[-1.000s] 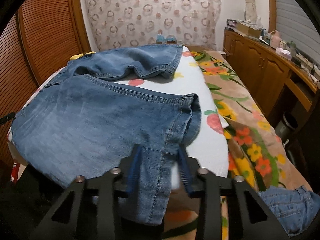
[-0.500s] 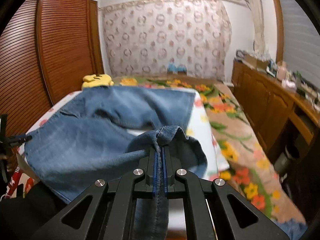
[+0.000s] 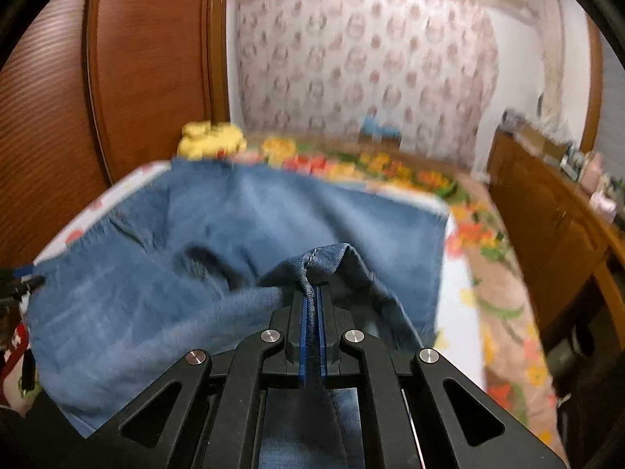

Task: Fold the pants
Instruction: 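Lift the hem with the right gripper while the left gripper grasps the waistband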

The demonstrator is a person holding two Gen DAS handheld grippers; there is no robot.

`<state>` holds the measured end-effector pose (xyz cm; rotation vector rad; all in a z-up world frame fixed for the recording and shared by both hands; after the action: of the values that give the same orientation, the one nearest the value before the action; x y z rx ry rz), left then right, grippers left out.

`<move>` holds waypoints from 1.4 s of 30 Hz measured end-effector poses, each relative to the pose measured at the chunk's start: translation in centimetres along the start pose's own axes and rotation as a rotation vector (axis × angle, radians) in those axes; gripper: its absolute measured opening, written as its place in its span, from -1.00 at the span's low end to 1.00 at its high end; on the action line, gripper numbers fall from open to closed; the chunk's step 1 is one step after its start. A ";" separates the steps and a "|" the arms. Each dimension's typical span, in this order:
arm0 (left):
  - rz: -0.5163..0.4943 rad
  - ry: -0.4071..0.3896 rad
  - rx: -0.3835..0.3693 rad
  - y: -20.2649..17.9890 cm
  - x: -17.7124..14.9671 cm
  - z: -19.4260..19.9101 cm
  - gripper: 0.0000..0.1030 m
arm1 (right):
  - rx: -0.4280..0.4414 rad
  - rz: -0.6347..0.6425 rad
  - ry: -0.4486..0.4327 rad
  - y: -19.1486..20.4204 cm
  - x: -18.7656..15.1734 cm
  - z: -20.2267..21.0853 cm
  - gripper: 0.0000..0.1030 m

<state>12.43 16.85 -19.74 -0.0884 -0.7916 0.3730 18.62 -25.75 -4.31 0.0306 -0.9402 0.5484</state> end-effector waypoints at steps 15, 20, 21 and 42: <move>0.010 0.002 -0.027 -0.2 -0.1 0.0 0.40 | 0.013 -0.070 0.078 -0.9 -3.7 5.5 -0.33; 0.020 0.005 -0.044 -0.4 0.0 0.1 0.32 | 0.017 -0.086 0.103 -1.0 -3.6 5.6 -0.21; 0.018 0.006 -0.043 -0.4 -0.1 0.1 0.31 | 0.027 -0.102 0.103 -1.1 -3.5 5.4 -0.21; 0.027 -0.014 -0.112 -1.4 0.5 1.3 -0.66 | 0.018 -0.129 -0.025 -2.1 -2.7 9.3 -0.81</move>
<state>12.25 15.62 -18.20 -0.2014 -0.8257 0.3552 11.28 -31.13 -0.43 0.1139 -0.9503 0.4378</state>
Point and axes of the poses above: each gripper's, at about its wrist camera, not at the fingertips, and z roughly against the way its jaws point, y to its left, x to its top, the point moved 10 cm from there along -z, roughly the way its jaws point, and after that the axes turned 10 degrees about z, right-handed, at the moved point
